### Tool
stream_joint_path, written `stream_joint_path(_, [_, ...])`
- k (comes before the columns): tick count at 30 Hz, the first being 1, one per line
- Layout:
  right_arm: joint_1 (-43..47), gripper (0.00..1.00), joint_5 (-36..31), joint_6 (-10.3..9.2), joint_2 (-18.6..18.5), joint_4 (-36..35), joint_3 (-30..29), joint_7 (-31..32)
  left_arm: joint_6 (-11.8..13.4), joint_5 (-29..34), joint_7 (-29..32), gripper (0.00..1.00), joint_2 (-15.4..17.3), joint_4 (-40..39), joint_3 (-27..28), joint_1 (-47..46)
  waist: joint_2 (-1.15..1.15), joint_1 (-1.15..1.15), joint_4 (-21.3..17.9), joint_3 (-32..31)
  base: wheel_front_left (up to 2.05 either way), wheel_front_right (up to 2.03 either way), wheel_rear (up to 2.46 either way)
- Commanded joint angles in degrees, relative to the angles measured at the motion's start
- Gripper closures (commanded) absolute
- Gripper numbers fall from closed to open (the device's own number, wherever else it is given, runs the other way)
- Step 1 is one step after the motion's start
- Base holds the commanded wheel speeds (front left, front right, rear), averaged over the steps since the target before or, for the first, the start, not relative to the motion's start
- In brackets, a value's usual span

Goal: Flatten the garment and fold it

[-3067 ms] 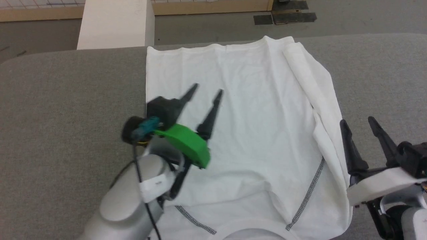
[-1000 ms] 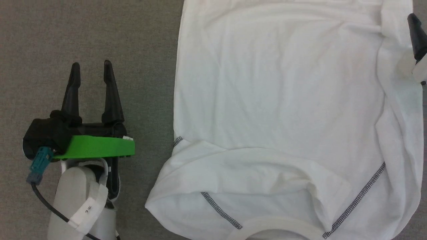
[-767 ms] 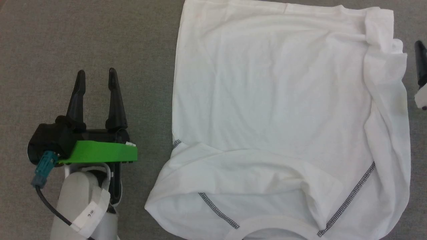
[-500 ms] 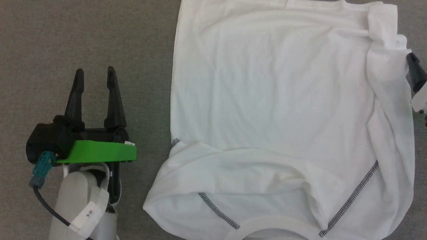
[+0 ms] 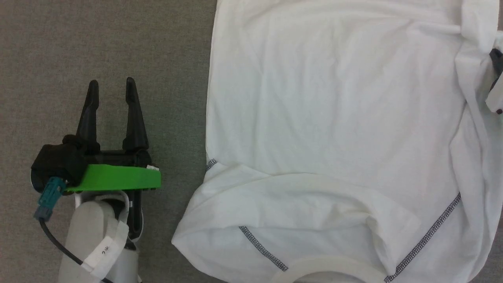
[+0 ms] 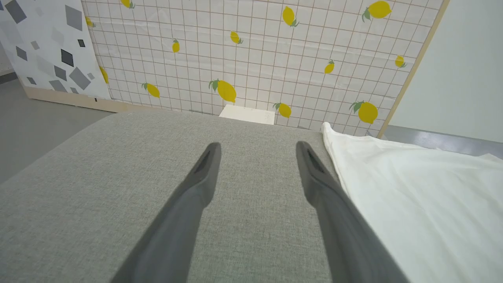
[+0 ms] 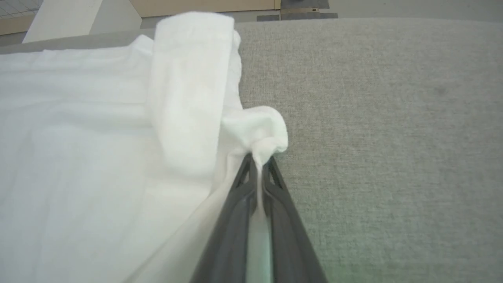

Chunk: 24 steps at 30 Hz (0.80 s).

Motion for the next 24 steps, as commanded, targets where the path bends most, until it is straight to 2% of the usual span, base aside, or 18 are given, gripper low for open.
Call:
stream_joint_path(1, [0.6, 1.00, -1.2, -0.09, 0.0, -0.2, -1.0, -2.1, -0.3, -0.4, -0.2, 0.00, -0.2, 0.3, 0.1, -0.7, 0.00, 0.00, 0.0, -0.6, 0.00, 0.00, 0.00])
stream_joint_path(6, [3.2, 1.00, -2.4, -0.09, 2.0, -2.5, -5.6, -7.8, -0.3, -0.5, -0.2, 0.00, -0.3, 1.3, 0.4, 0.1, 0.00, 0.00, -0.7, -3.3, 0.00, 0.00, 0.00])
stream_joint_path(16, [13.1, 1.00, -3.1, -0.09, 5.4, -9.0, -15.5, -12.0, -0.7, -0.7, -0.2, 0.00, -0.4, 2.9, 0.8, 2.6, 0.00, 0.00, -2.4, -10.0, 0.00, 0.00, 0.00])
stream_joint_path(19, [16.2, 1.00, -2.1, -0.09, 6.2, -13.6, -15.0, -13.2, -0.7, -0.8, -0.2, 0.00, -0.3, 3.4, 0.8, 3.3, 0.00, 0.00, -2.7, -11.5, 0.00, 0.00, 0.00])
stream_joint_path(24, [23.8, 1.00, -1.5, -0.09, 8.1, -26.8, -8.6, -14.7, -0.7, -0.8, -0.2, 0.00, -0.3, 3.9, 0.7, 4.8, 0.00, 0.00, -2.9, -14.1, 0.00, 0.00, 0.00])
